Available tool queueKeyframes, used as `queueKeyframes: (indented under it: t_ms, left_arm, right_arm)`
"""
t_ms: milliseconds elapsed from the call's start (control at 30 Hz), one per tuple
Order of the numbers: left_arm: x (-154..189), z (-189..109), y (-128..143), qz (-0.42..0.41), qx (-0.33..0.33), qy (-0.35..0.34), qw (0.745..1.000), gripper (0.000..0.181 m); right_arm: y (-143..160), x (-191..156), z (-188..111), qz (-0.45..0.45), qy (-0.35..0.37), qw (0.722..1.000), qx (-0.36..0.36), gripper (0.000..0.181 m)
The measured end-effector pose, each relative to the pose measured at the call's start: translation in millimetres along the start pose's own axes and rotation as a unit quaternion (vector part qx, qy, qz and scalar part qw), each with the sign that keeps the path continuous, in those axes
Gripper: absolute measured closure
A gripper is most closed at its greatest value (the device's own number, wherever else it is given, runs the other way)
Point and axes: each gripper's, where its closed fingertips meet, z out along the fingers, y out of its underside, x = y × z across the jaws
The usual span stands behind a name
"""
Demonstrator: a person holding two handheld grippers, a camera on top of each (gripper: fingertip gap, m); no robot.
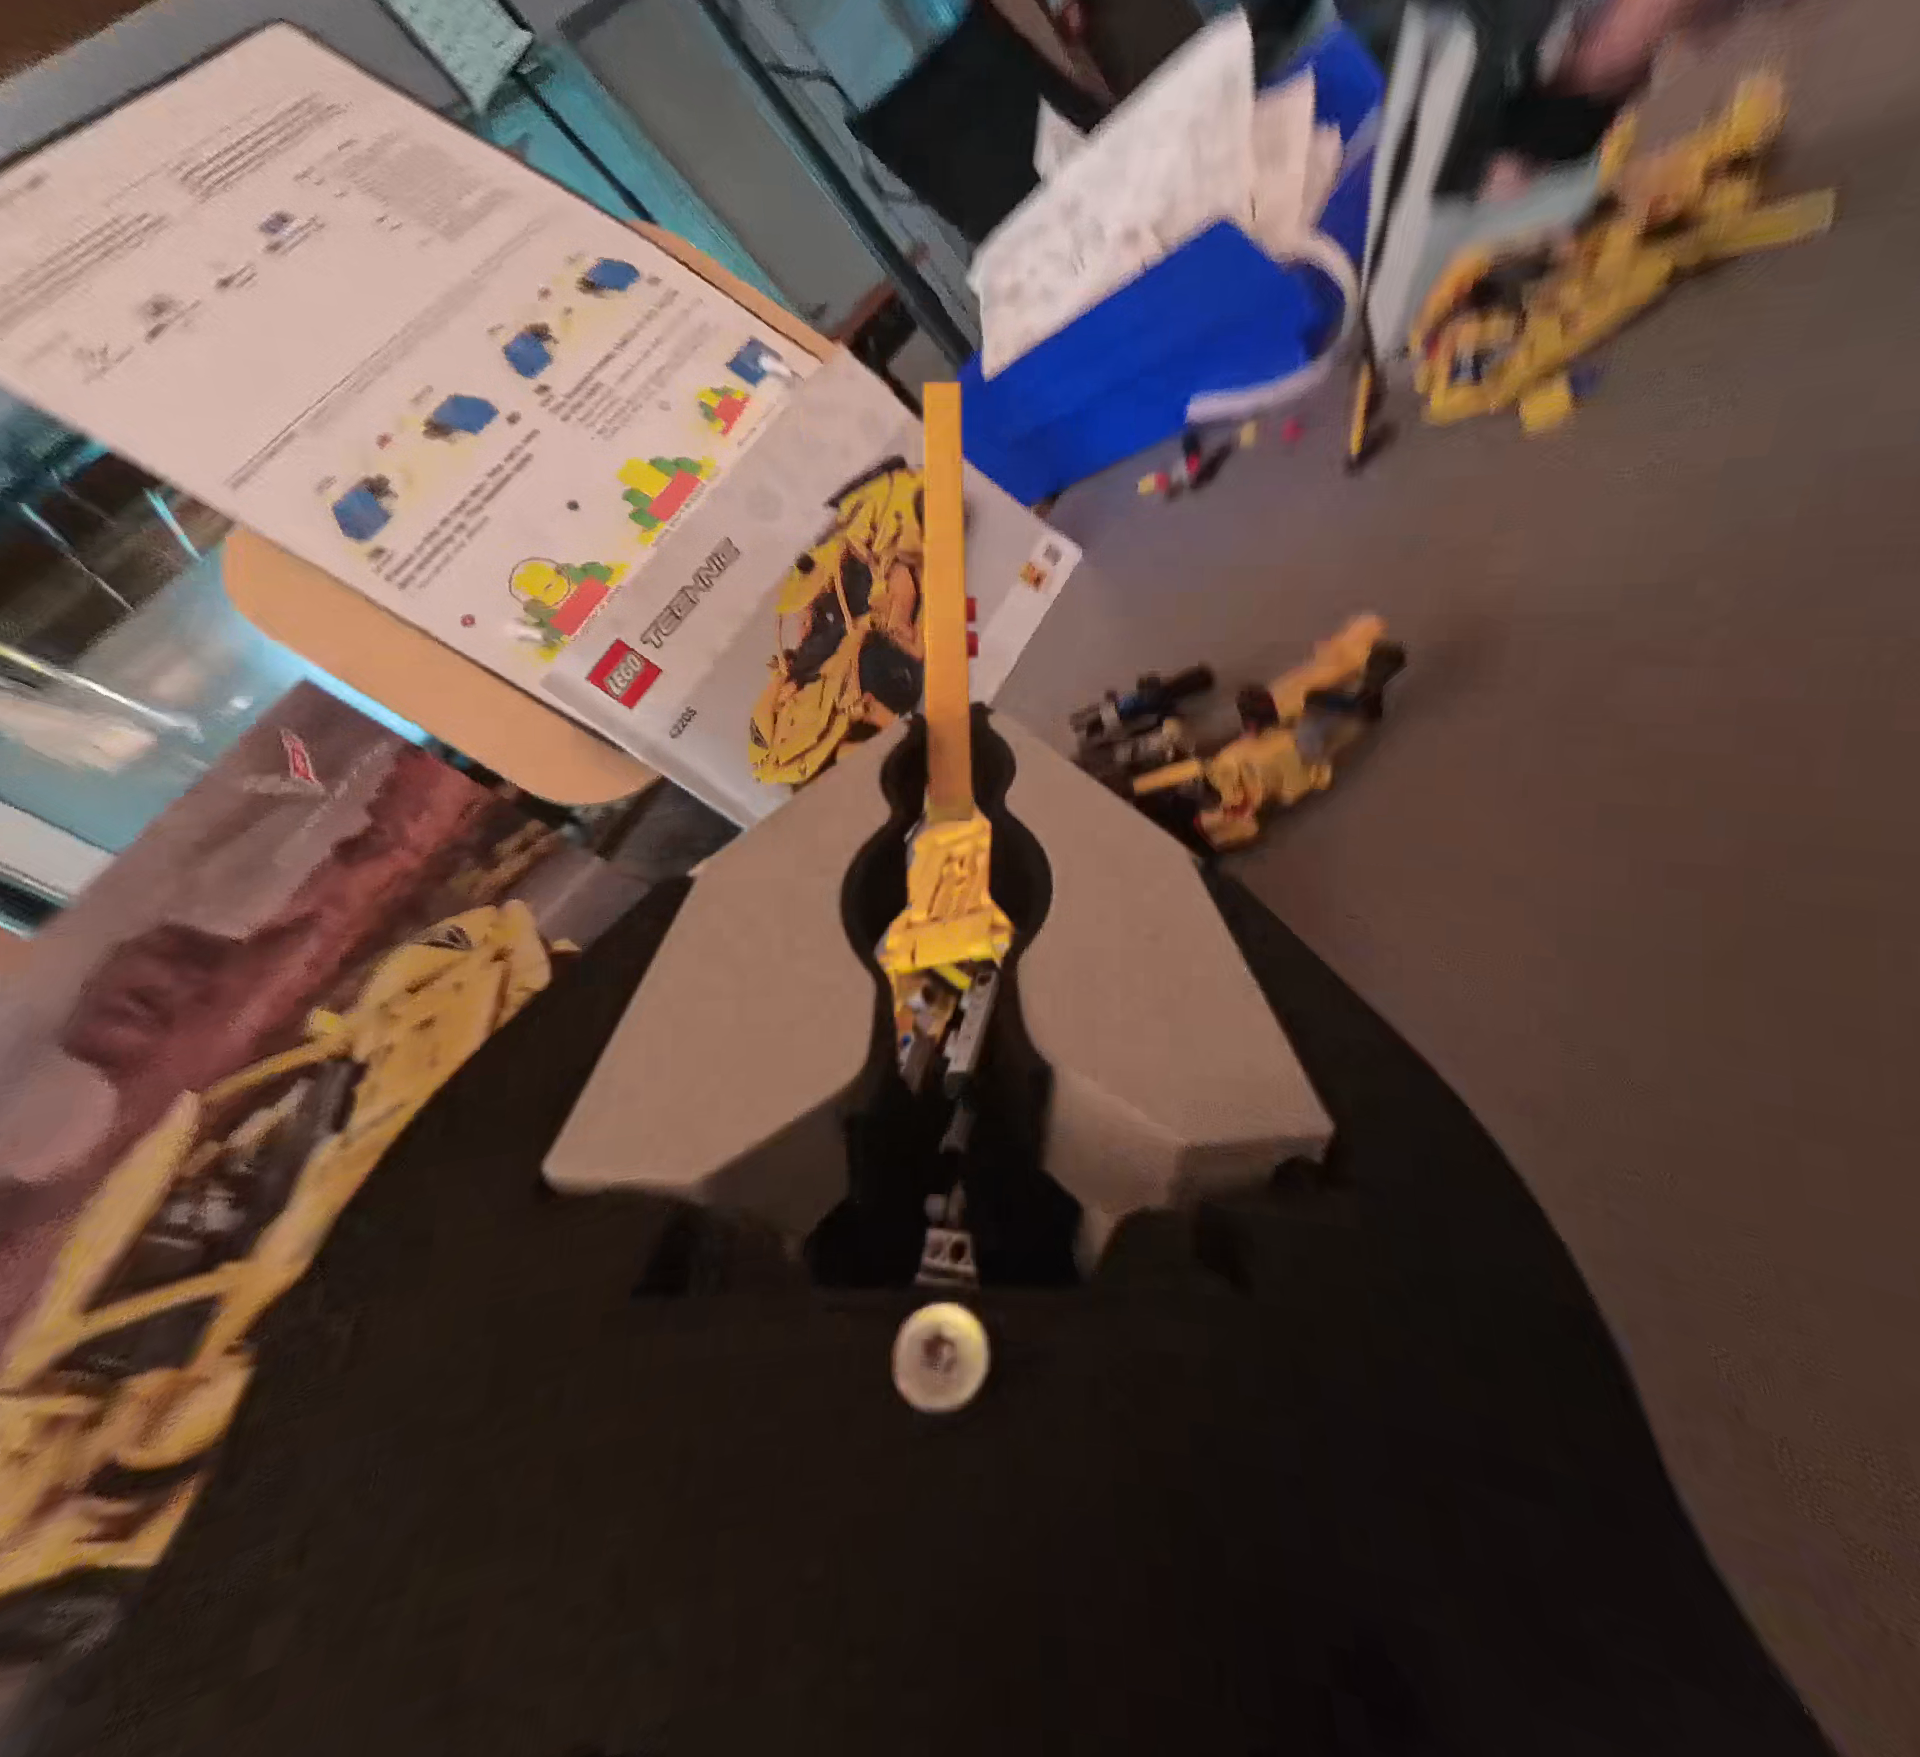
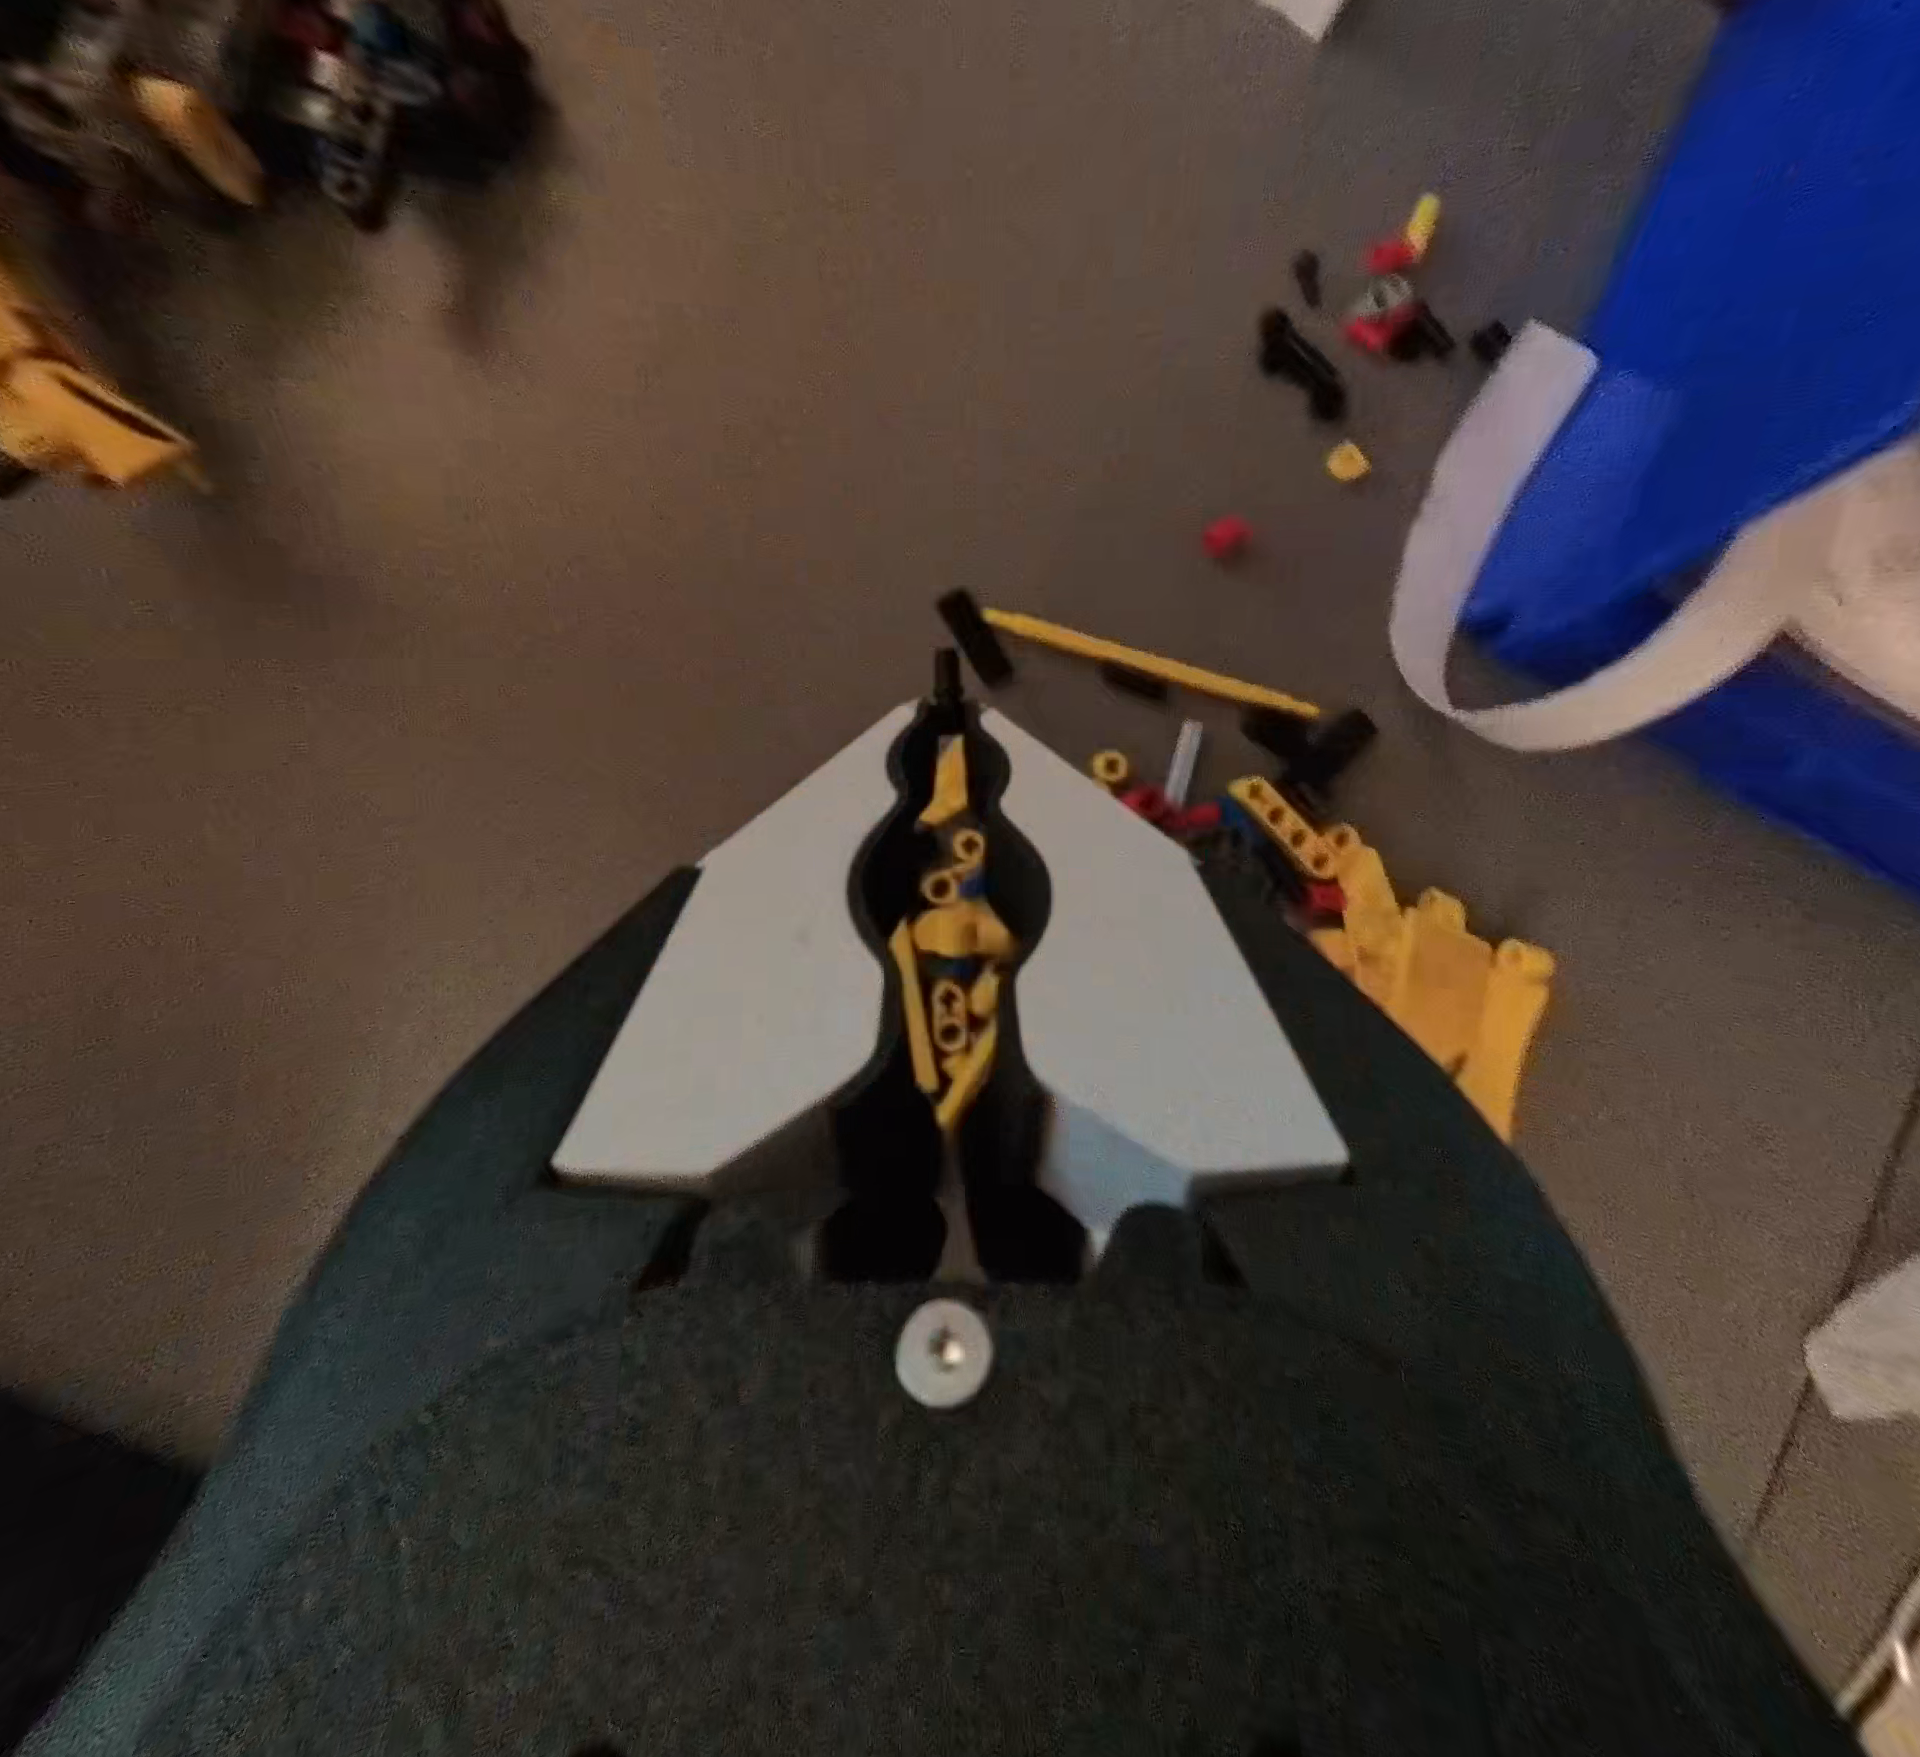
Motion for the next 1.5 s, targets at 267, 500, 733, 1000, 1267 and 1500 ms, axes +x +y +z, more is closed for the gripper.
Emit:
queueKeyframes:
  t_ms: [267,500,733,1000,1267,1500]
  left_arm:
    - [23.9,6.3,6.1,0.061,-0.014,0.03,0.998,0.174]
    - [25.6,6.8,7.7,0.07,-0.013,0.032,0.997,0.174]
    - [52.0,-0.2,7.7,0.023,-0.007,0.139,0.99,0.174]
    - [67.1,-8.5,3.2,-0.029,0.0,0.211,0.977,0.175]
    - [47.9,2.5,7.9,-0.156,-0.035,0.181,0.97,0.169]
    - [-8.6,-8.3,-17.5,-0.466,0.09,0.206,0.856,0.155]
  right_arm:
    - [-9.9,13.9,-9.5,0.023,0.001,0.998,0.054,0.156]
    - [-130.1,-118.2,-66.8,-0.027,-0.229,0.899,0.372,0.119]
    - [-95.4,-214.3,-54.8,-0.284,-0.241,0.894,0.25,0.117]
    - [-80.4,-236.0,-39.8,-0.431,-0.094,0.877,0.19,0.157]
    - [-102.4,-223.2,-33.6,-0.474,0.018,0.849,0.234,0.172]
    - [-145.9,-230.6,-50.8,-0.417,0.135,0.824,0.358,0.173]
